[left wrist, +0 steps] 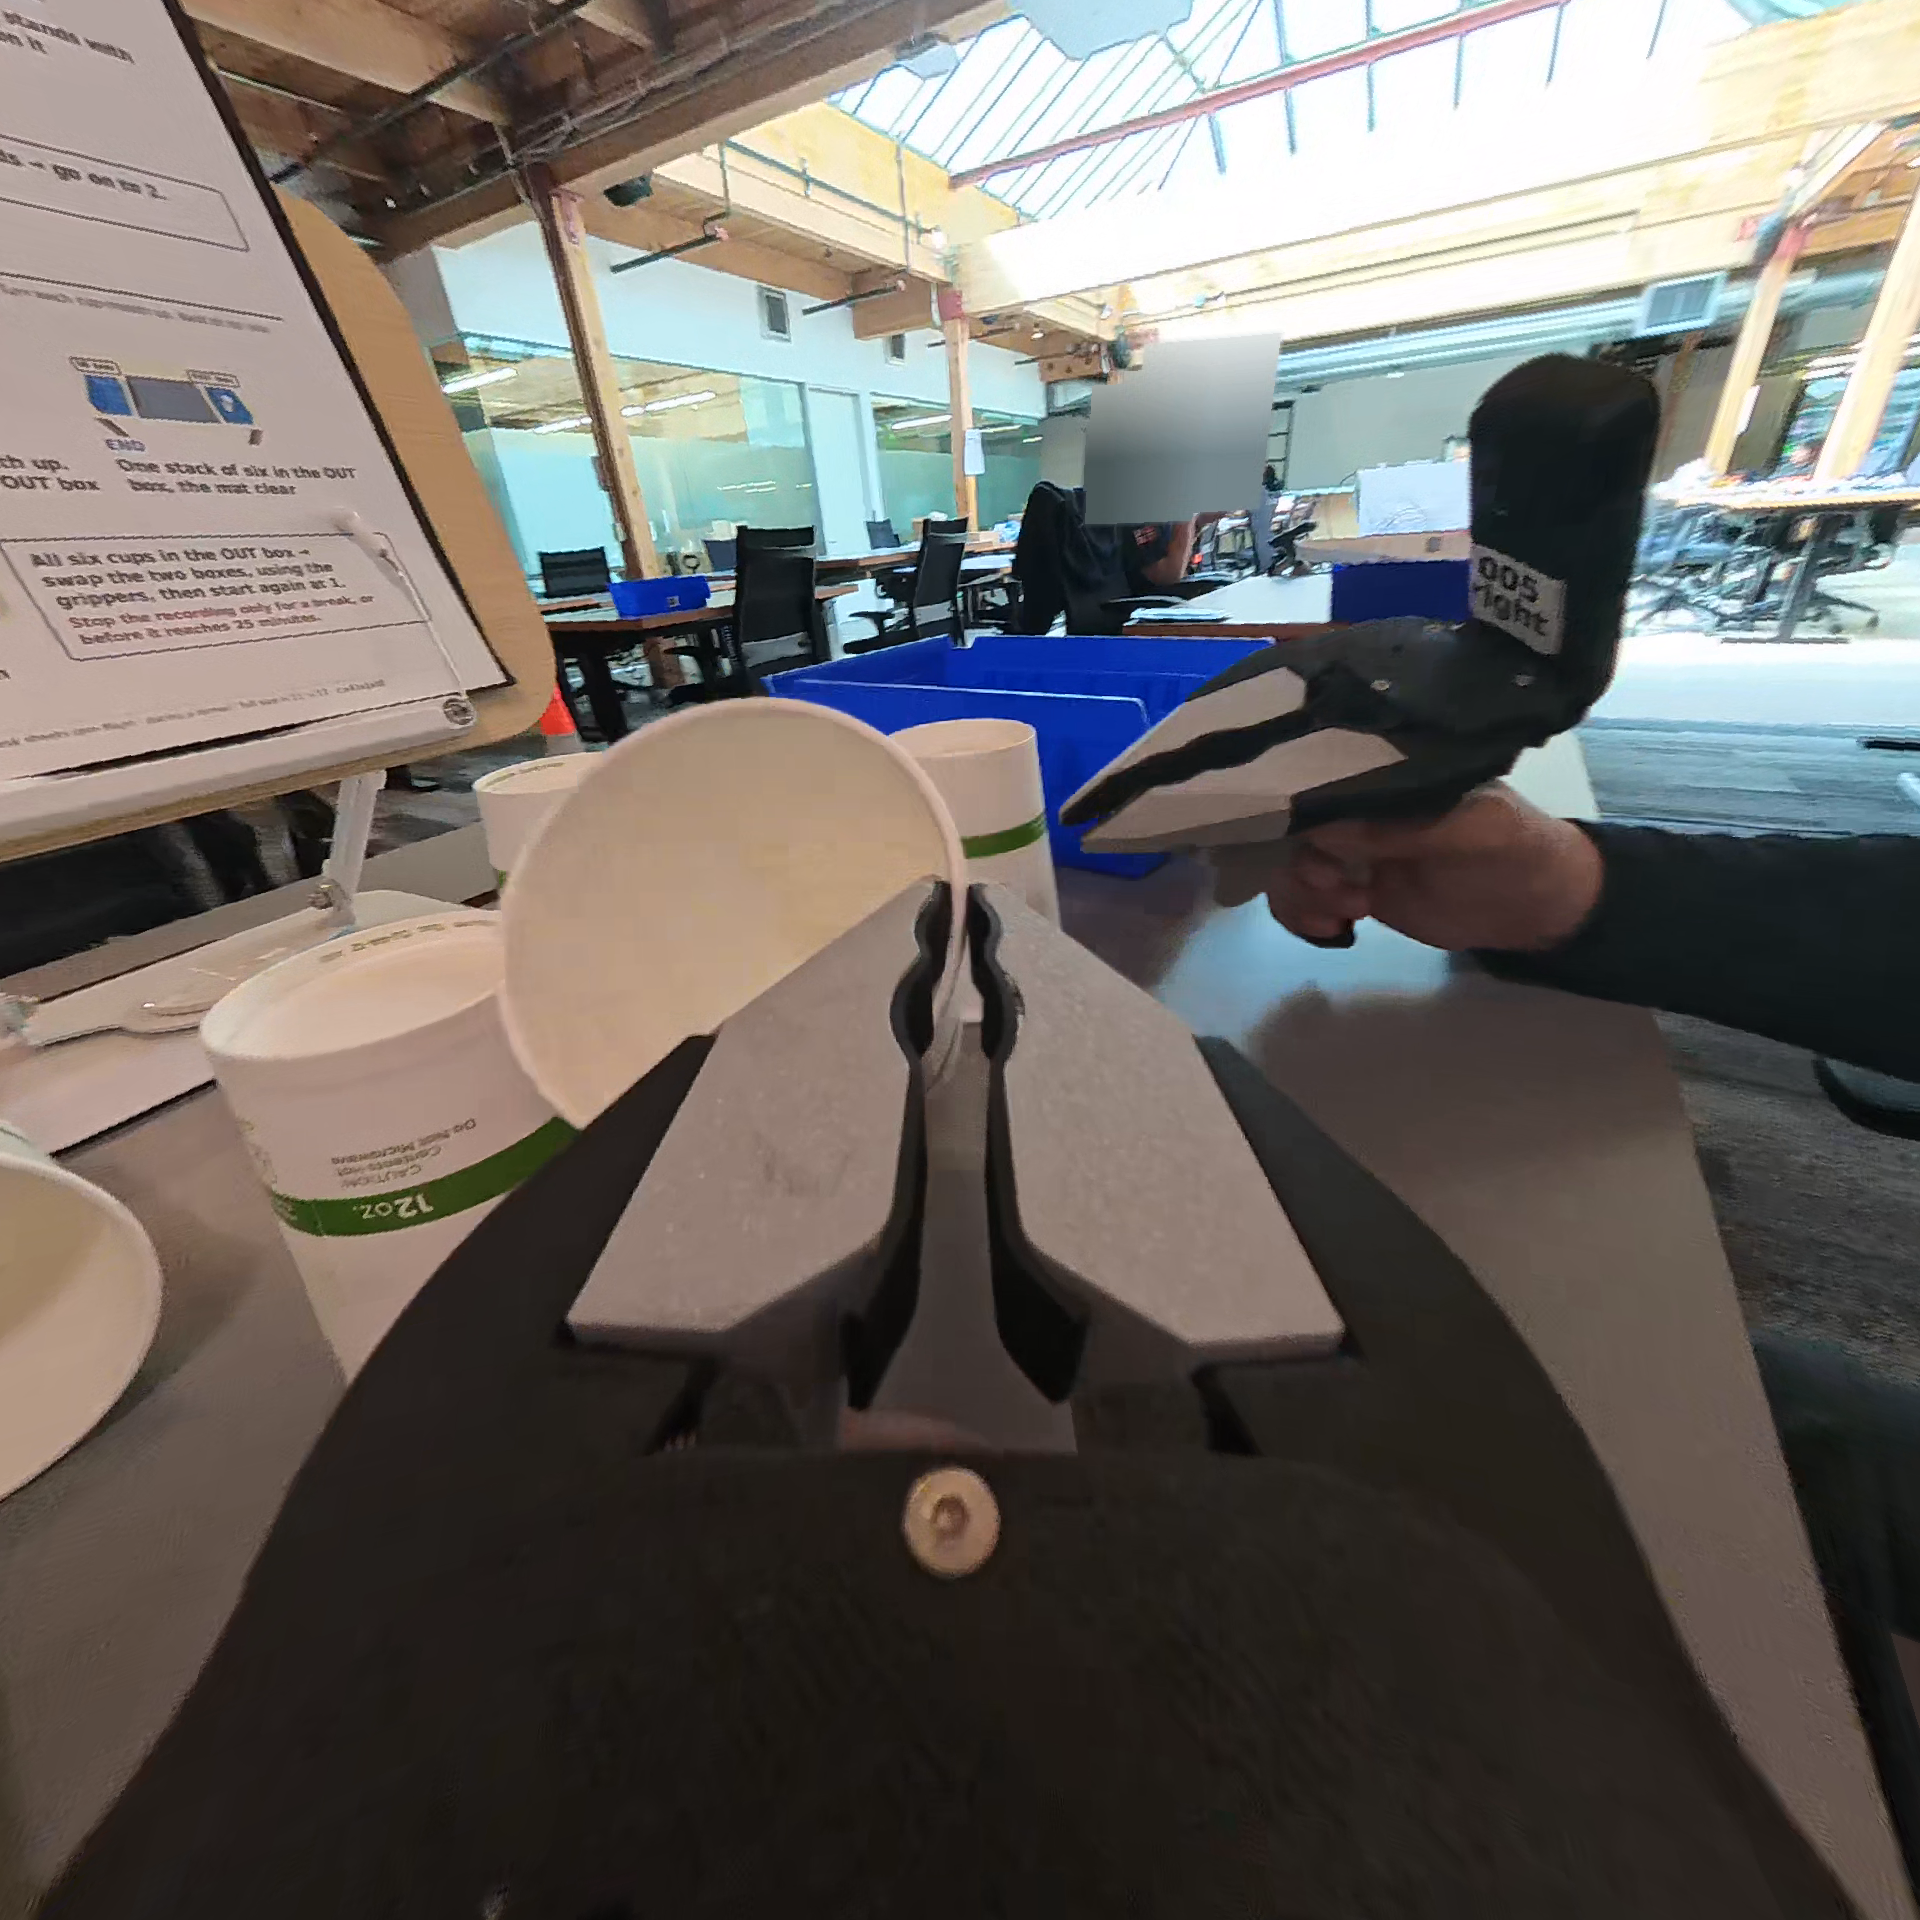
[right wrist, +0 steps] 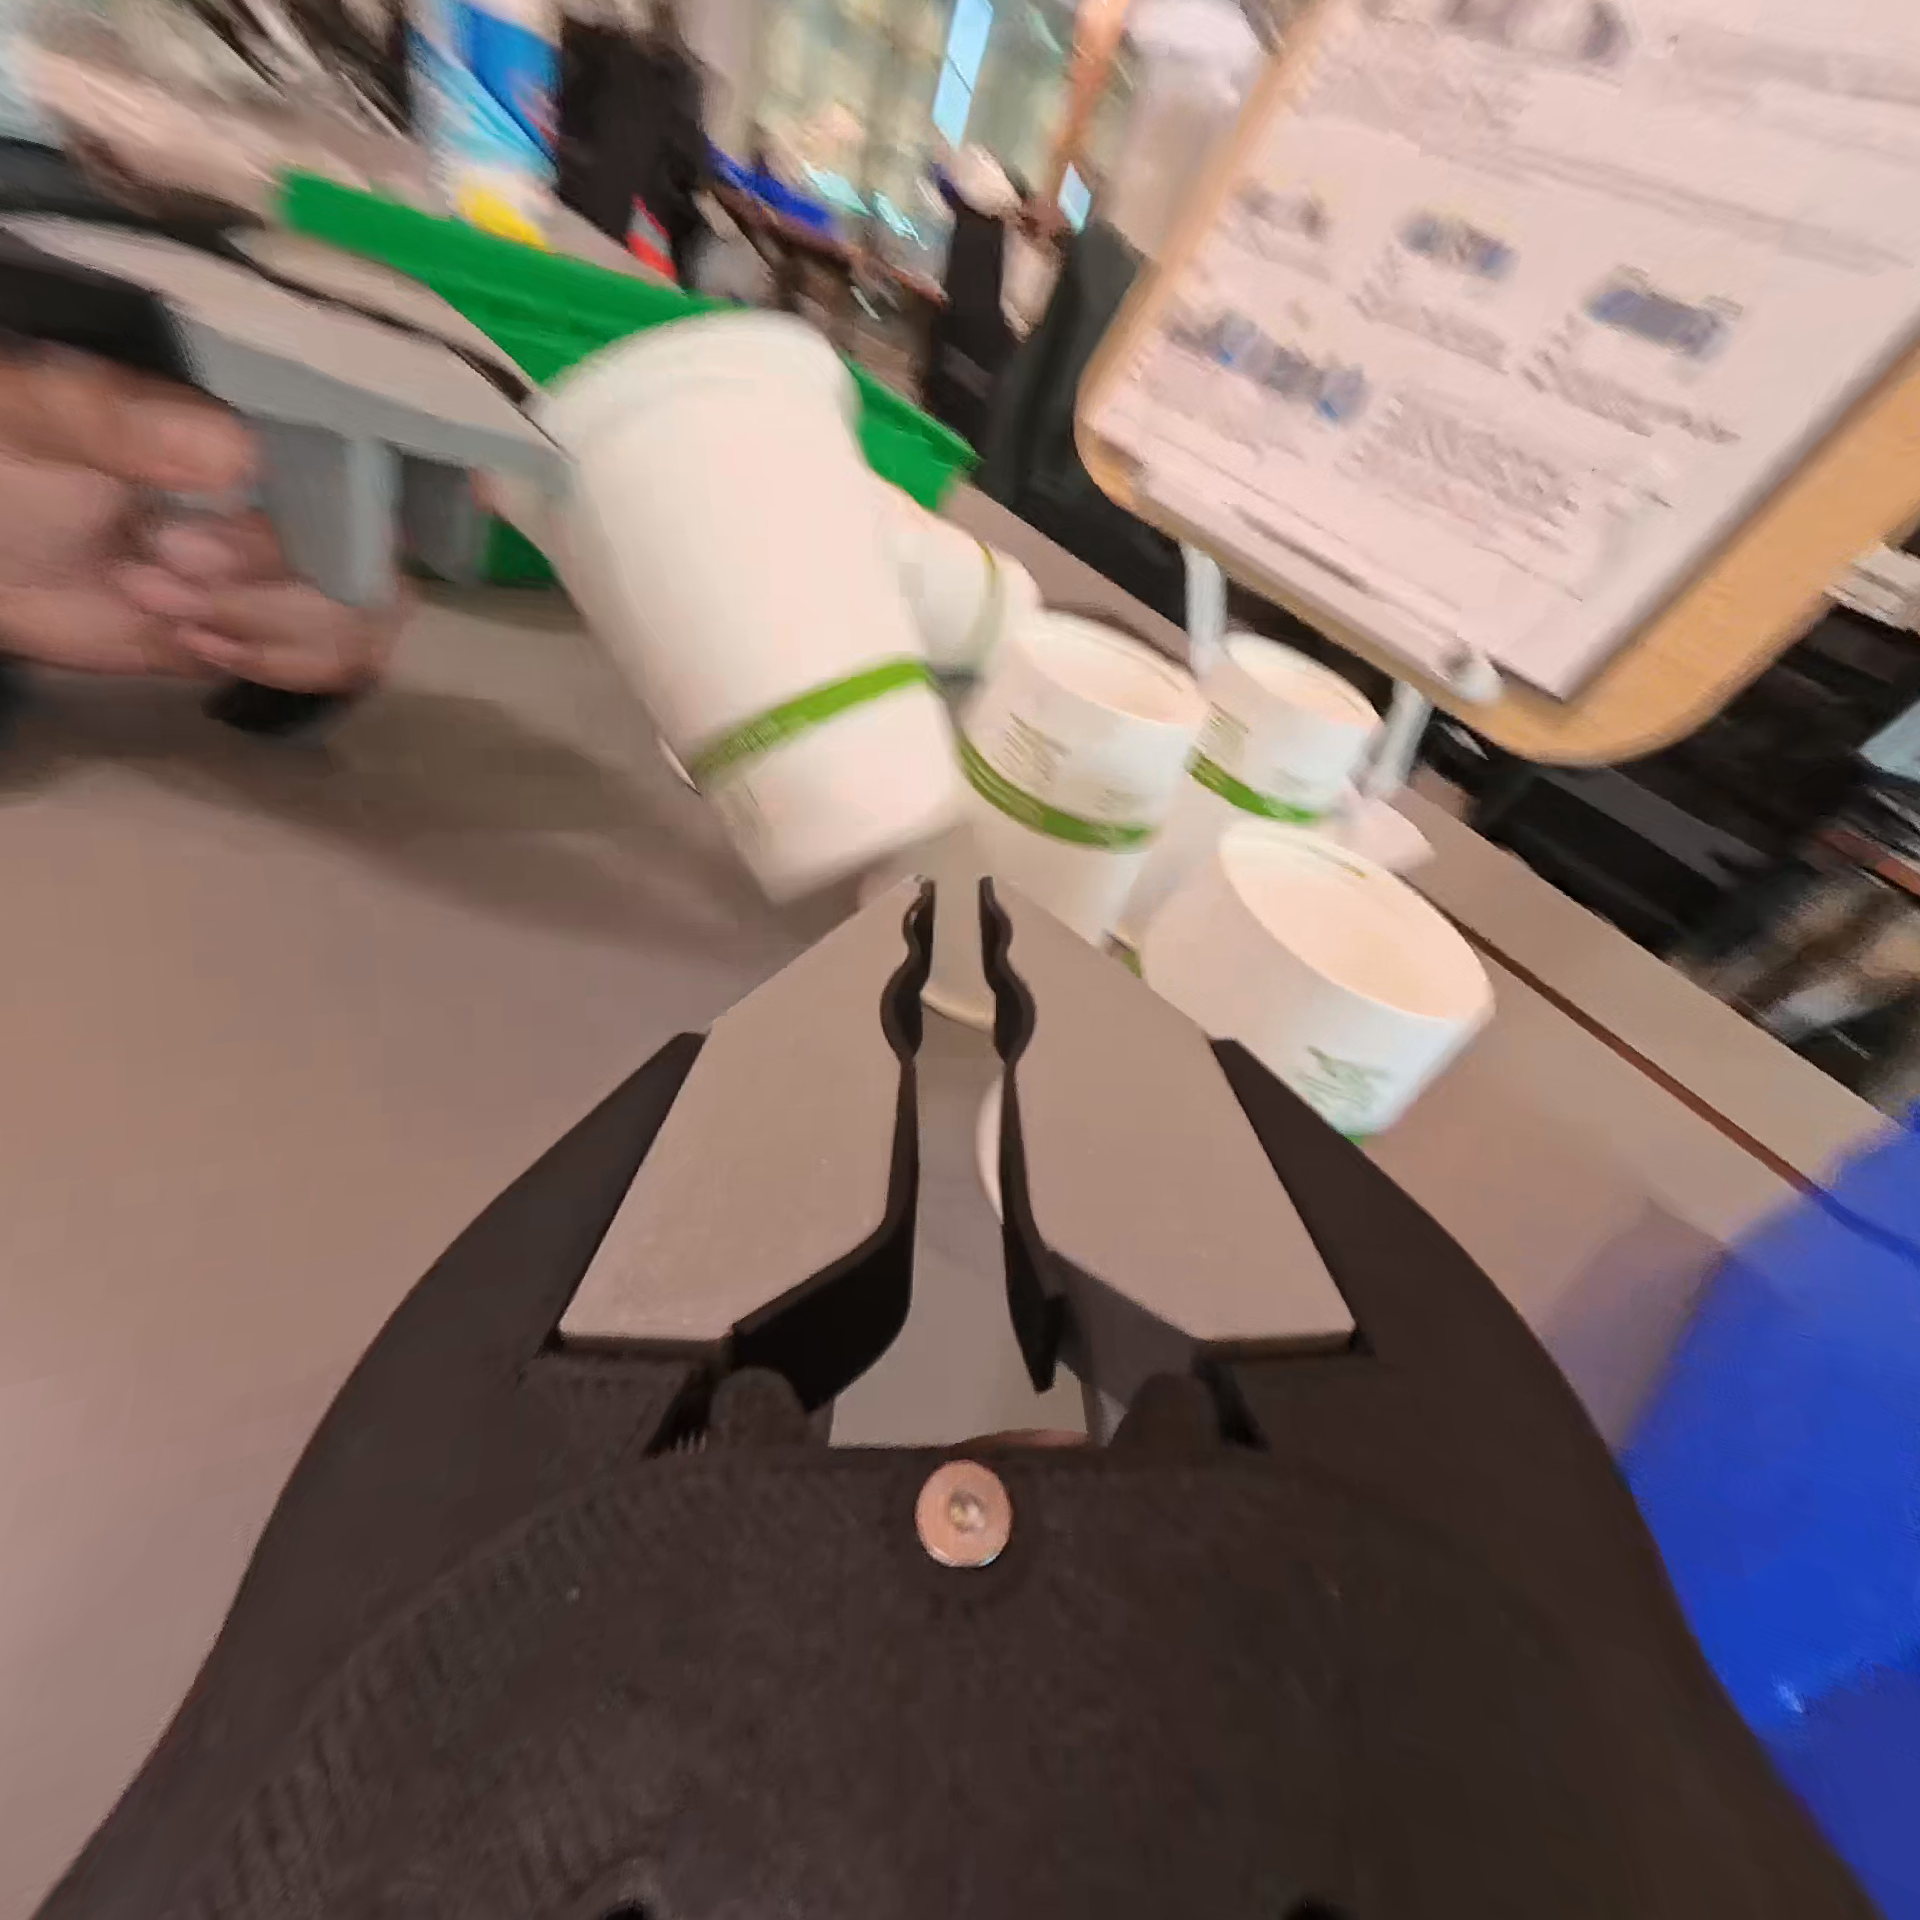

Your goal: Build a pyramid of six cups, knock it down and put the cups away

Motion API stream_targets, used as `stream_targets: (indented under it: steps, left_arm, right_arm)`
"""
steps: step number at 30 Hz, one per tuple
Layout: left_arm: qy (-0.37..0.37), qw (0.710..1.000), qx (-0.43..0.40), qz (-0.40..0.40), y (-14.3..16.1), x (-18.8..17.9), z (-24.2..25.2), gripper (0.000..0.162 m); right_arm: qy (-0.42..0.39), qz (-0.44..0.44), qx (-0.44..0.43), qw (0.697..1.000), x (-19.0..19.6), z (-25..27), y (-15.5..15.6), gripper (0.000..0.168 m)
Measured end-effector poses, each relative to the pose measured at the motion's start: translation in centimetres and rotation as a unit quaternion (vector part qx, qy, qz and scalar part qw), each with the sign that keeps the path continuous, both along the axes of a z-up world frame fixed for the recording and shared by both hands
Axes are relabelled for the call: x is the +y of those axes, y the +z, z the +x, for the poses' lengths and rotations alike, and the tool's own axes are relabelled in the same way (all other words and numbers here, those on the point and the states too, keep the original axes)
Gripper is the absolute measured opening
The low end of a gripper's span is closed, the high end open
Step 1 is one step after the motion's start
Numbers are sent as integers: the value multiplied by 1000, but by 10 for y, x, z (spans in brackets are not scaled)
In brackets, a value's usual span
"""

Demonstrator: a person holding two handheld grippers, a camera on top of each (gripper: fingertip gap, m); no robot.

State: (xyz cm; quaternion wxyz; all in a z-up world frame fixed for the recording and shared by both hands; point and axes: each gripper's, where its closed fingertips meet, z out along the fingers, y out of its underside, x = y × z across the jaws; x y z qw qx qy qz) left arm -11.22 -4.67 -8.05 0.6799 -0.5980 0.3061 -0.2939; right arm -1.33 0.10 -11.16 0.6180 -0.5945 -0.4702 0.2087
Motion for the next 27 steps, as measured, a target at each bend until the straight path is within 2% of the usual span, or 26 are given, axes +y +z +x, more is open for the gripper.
stream_targets:
  steps: [2, 5, 9, 11, 16, 20, 23, 27]
  left_arm:
    - [19, 1000, 13, 0, -3, 5, -2, 0]
    - [28, 999, 34, 5, -8, 6, 0, 0]
    - [13, 997, 73, 16, -16, 0, 11, 0]
    - [-16, 996, 81, 21, -17, -8, 20, 0]
    - [-134, 989, 64, 7, -17, -42, 43, 0]
    - [-228, 973, 36, -27, -15, -66, 51, 0]
    - [-309, 949, 22, -52, -14, -90, 57, 0]
    - [-366, 928, 14, -70, -13, -108, 58, 0]
  right_arm:
    - [1, -11, -12, 1000, 1, -2, -5, 14]
    - [20, 8, -3, 1000, -8, -6, 0, 11]
    - [26, 15, -2, 1000, -10, -9, 1, 15]
    - [43, 20, 13, 999, -16, -11, 6, 22]
    - [152, 16, 82, 985, -54, -21, 25, 35]
    - [193, -31, 116, 974, -61, -21, 30, 42]
    - [263, -111, 149, 947, -76, -21, 35, 44]
    - [376, -184, 144, 897, -111, -21, 34, 43]
